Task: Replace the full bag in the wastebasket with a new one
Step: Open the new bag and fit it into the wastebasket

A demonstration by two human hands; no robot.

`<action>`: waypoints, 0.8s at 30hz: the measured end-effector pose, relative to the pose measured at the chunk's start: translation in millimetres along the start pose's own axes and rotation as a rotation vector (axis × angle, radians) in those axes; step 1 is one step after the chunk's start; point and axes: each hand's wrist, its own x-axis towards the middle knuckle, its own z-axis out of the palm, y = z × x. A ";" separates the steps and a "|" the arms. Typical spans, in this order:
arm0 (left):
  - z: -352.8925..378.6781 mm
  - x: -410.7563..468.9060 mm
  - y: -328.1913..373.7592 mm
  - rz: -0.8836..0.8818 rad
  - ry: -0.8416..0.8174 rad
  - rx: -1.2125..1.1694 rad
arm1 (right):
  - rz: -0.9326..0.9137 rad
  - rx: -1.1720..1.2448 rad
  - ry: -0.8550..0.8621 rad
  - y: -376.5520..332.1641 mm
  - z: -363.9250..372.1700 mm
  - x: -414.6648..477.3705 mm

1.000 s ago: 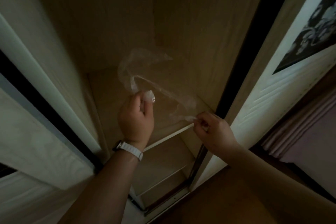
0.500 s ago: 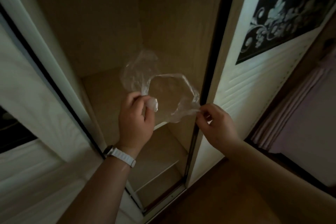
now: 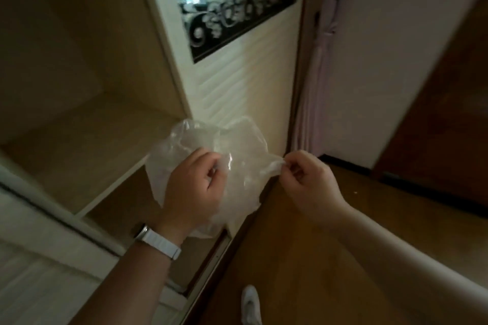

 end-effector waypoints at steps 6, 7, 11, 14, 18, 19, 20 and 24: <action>76.2 9.7 76.4 0.163 -0.238 -0.167 | 0.099 -0.146 0.207 32.8 -93.1 -63.3; 90.1 12.8 88.4 0.199 -0.263 -0.167 | 0.123 -0.157 0.230 40.0 -107.3 -73.0; 150.4 24.9 129.3 0.265 -0.365 -0.216 | 0.174 -0.201 0.307 73.4 -158.4 -104.0; 201.9 37.9 155.4 0.307 -0.429 -0.295 | 0.222 -0.245 0.397 102.0 -190.9 -116.3; 274.6 66.3 186.4 0.383 -0.478 -0.316 | 0.326 -0.308 0.503 148.2 -225.3 -118.1; 293.5 75.5 193.3 0.394 -0.501 -0.334 | 0.343 -0.320 0.528 160.4 -232.7 -114.8; 312.5 84.8 199.8 0.416 -0.525 -0.356 | 0.365 -0.330 0.552 172.0 -239.6 -110.4; 383.4 121.5 225.8 0.483 -0.639 -0.495 | 0.552 -0.324 0.688 209.6 -270.7 -90.3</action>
